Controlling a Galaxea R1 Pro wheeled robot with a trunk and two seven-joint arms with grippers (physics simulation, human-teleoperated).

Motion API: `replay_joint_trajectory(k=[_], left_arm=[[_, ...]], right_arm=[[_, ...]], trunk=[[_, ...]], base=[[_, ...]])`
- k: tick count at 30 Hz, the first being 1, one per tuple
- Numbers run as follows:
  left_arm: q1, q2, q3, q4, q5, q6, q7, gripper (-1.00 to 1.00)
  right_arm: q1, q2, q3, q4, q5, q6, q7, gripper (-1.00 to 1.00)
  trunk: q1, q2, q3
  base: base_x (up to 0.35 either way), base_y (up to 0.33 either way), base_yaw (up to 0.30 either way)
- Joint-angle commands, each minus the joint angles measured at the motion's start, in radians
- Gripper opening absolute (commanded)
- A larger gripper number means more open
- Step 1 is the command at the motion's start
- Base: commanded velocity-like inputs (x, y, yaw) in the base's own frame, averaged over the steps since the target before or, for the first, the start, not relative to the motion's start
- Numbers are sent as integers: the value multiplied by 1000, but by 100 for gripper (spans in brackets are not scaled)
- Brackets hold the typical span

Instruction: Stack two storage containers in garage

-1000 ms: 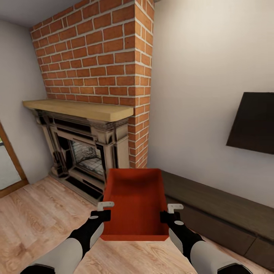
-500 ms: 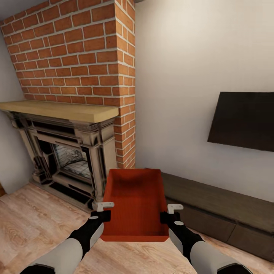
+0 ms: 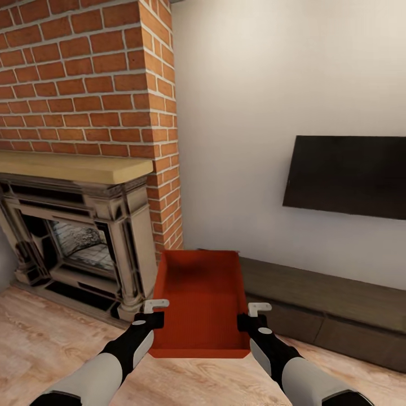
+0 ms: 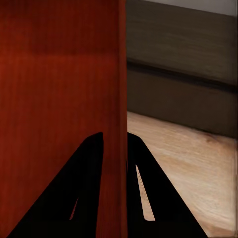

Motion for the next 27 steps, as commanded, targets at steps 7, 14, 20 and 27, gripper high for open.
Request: replay_joint_trajectory(k=[7,14,20,27], left_arm=[[0,2,66,-25,13,7,8,-100],[0,3,66,-26,13,7,8,-100],[0,3,65,-26,13,7,8,-100],[0,3,66,-26,13,7,8,-100]], right_arm=[[0,-1,-19,4,-15,-6,-46,-100],[0,-2,-19,4,-15,-6,-46,-100],[0,-2,-19,4,-15,-6,-46,-100],[0,-2,-19,4,-15,-6,-46,-100]], trunk=[[0,-1,-1],[0,-1,-1],[0,-1,-1],[0,-1,-1]], base=[[0,0,-244],[0,0,-244],[0,0,-244],[0,0,-244]])
